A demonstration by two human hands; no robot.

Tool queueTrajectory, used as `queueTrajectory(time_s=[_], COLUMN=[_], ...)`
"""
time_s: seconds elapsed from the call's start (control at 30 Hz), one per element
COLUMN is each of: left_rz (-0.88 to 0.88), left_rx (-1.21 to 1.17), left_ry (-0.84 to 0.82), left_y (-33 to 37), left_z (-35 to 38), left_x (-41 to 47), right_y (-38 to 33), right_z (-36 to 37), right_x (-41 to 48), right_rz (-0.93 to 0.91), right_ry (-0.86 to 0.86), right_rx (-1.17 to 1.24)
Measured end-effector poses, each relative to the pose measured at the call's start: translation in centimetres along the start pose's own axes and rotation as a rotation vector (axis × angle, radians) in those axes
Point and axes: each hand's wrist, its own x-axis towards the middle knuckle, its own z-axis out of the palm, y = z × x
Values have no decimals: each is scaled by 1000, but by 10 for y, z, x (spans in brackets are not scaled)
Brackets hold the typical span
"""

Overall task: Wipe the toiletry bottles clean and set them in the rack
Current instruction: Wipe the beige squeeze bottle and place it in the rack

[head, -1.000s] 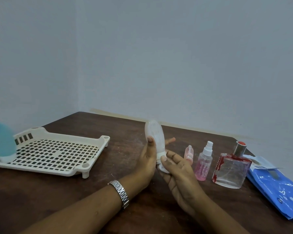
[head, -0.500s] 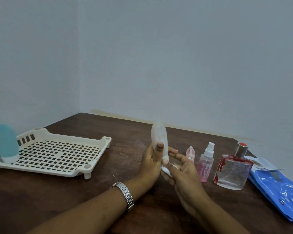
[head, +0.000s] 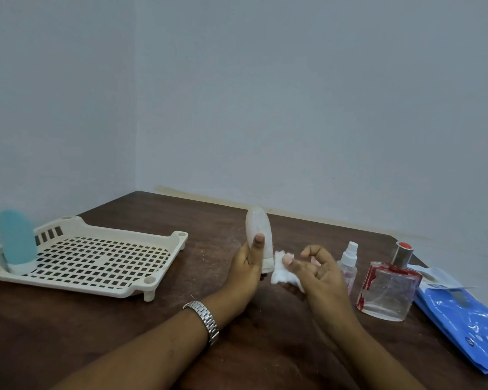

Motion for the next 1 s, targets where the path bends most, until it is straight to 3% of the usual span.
queueTrajectory(time_s=[0.23, 0.5, 0.73, 1.0], left_rz=[-235, -225, -224, -243], left_rx=[-80, -209, -166, -147], left_ry=[-87, -51, -72, -88], left_y=[4, 11, 12, 9], left_z=[3, -5, -1, 0], left_x=[-1, 6, 1, 1], right_y=[-1, 4, 5, 7], right_z=[-14, -14, -15, -17], right_x=[6, 5, 8, 7], right_rz=[-132, -101, -98, -449], right_ry=[198, -40, 22, 128], right_rx=[-206, -327, -244, -756])
